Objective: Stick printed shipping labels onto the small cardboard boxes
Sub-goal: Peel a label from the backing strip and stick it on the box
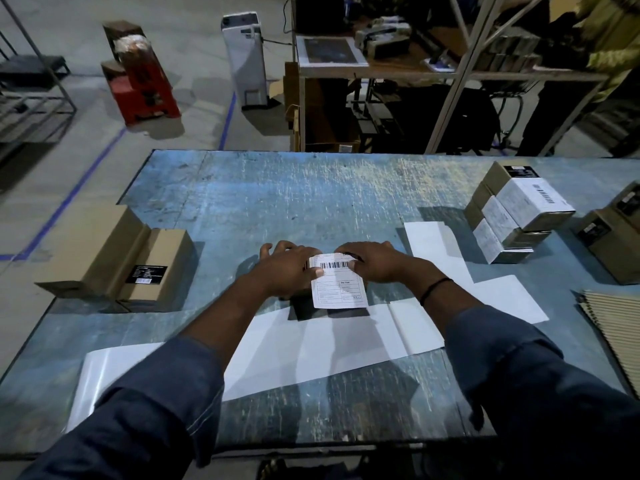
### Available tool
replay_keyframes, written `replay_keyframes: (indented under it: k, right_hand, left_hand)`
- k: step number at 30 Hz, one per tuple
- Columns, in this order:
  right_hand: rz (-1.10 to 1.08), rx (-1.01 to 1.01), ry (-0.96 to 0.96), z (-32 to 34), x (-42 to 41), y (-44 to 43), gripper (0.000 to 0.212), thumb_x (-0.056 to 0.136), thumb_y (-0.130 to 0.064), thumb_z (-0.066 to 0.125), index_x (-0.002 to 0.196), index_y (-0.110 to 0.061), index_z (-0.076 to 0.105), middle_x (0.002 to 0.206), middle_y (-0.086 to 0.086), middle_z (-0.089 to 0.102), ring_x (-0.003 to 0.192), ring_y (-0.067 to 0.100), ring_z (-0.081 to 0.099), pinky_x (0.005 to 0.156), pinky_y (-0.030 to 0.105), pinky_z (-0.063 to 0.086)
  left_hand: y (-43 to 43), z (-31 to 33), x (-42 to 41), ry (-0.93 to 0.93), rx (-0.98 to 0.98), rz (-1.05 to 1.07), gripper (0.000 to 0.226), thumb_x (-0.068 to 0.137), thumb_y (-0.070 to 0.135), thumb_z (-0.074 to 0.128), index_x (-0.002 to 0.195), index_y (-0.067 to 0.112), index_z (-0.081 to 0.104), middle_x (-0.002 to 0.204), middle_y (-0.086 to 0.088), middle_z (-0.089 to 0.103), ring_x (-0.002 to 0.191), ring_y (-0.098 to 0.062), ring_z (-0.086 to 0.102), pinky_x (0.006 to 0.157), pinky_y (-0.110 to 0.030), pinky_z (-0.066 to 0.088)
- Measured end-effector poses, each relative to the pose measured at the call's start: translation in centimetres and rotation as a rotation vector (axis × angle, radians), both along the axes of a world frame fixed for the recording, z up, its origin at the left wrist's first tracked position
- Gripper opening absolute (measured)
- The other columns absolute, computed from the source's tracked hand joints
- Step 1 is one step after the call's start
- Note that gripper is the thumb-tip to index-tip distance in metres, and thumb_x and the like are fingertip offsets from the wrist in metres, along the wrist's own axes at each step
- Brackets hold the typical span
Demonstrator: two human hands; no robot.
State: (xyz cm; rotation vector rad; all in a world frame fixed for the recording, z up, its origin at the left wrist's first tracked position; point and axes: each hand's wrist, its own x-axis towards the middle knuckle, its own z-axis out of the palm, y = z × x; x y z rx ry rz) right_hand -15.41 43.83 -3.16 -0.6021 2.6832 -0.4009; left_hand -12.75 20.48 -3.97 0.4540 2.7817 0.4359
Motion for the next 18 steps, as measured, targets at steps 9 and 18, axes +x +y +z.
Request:
replay_keyframes:
  k: [9,18]
  right_hand:
    - [-0.09,-0.028,0.046,-0.9,0.0,0.8,0.029,0.101,-0.039,0.052,0.128,-0.031,0.06,0.126,-0.008,0.067,0.118,0.019,0.058,0.094,0.042,0.034]
    - [-0.024,-0.105,-0.117,-0.7,-1.1,0.9,0.027,0.101,-0.03,0.055,0.127,-0.027,0.059,0.122,-0.005,0.066,0.107,0.019,0.059,0.094,0.041,0.046]
  left_hand:
    - [-0.8,-1.3,1.2,0.153,0.085,0.266,0.05,0.082,0.075,0.06,0.12,0.044,0.064,0.126,0.017,0.063,0.139,-0.017,0.033,0.112,-0.056,0.018]
    - [-0.9,-1.8,0.0,0.022,0.203,0.104,0.041,0.096,0.054,0.059,0.135,0.042,0.055,0.143,0.013,0.054,0.148,-0.02,0.024,0.116,-0.051,0.011]
